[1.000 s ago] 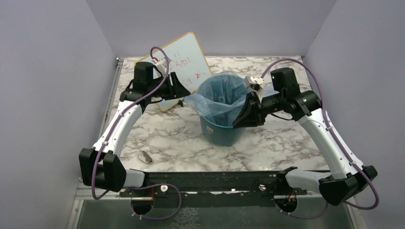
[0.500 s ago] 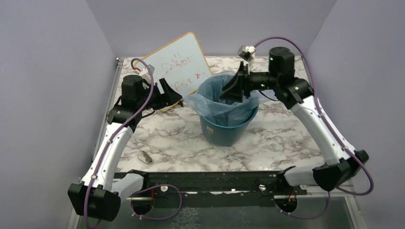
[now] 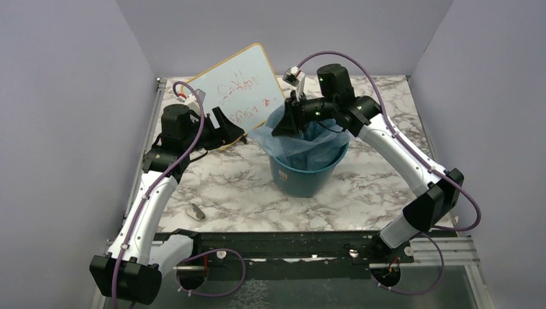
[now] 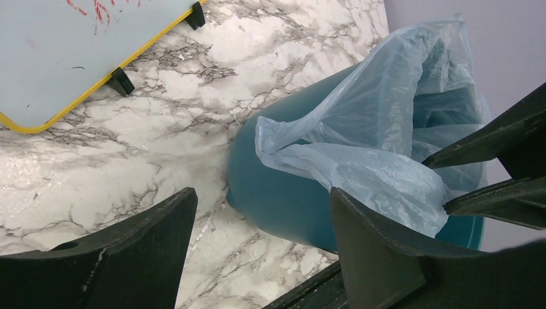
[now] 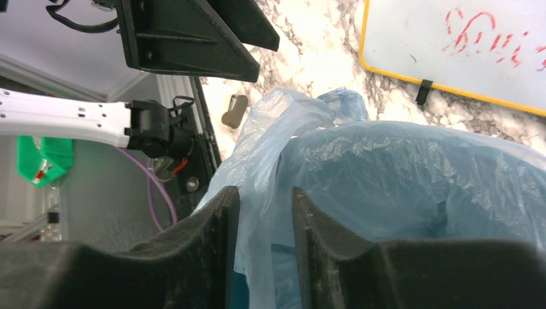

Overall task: Put the trash bags into the trash bin
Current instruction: Place the trash bag in the trash bin.

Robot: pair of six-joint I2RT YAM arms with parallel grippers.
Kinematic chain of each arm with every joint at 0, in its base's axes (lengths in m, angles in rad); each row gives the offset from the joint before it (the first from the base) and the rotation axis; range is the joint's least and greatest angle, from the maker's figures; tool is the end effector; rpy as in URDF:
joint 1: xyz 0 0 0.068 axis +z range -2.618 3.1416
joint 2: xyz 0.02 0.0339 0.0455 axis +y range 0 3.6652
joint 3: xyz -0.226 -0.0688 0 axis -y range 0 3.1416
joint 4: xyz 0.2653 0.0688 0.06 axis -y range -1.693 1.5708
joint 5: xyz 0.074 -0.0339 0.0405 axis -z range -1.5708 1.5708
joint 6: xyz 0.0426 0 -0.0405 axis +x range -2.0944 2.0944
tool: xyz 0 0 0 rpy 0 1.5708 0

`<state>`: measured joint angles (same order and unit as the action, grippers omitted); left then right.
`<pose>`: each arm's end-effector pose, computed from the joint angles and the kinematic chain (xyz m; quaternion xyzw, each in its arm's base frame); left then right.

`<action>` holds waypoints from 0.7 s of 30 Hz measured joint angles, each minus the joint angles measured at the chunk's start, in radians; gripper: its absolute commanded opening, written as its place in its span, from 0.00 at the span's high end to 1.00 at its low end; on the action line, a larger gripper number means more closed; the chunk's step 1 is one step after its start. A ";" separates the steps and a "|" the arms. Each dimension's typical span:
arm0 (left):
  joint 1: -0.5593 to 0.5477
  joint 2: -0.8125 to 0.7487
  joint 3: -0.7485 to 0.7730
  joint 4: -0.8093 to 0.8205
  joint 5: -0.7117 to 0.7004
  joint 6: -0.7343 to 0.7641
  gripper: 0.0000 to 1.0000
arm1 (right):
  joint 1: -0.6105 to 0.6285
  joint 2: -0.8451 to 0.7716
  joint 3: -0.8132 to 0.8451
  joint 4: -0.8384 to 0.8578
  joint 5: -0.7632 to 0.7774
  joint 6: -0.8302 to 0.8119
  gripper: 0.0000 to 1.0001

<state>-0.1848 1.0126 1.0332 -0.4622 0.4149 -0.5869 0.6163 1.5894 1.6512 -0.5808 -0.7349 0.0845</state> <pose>0.2588 -0.0658 0.3224 -0.0571 0.8320 -0.3583 0.4196 0.2911 0.2412 0.3634 -0.3861 0.7314 0.4526 0.3334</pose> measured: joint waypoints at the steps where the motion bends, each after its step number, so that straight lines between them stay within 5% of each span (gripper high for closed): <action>1: 0.000 0.000 0.000 0.000 0.000 0.000 0.23 | 0.000 0.000 0.001 0.000 0.001 -0.001 0.80; 6: 0.000 0.000 -0.001 0.000 0.000 0.000 0.23 | -0.001 -0.006 0.000 0.000 -0.006 -0.006 0.99; 21: 0.000 -0.027 -0.002 0.004 -0.001 -0.064 0.18 | 0.102 -0.170 -0.136 -0.069 -0.160 -0.113 0.99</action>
<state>-0.1848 0.9852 1.0317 -0.4580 0.4137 -0.6510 0.7181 1.4193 1.5154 -0.6495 -0.8948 -0.0280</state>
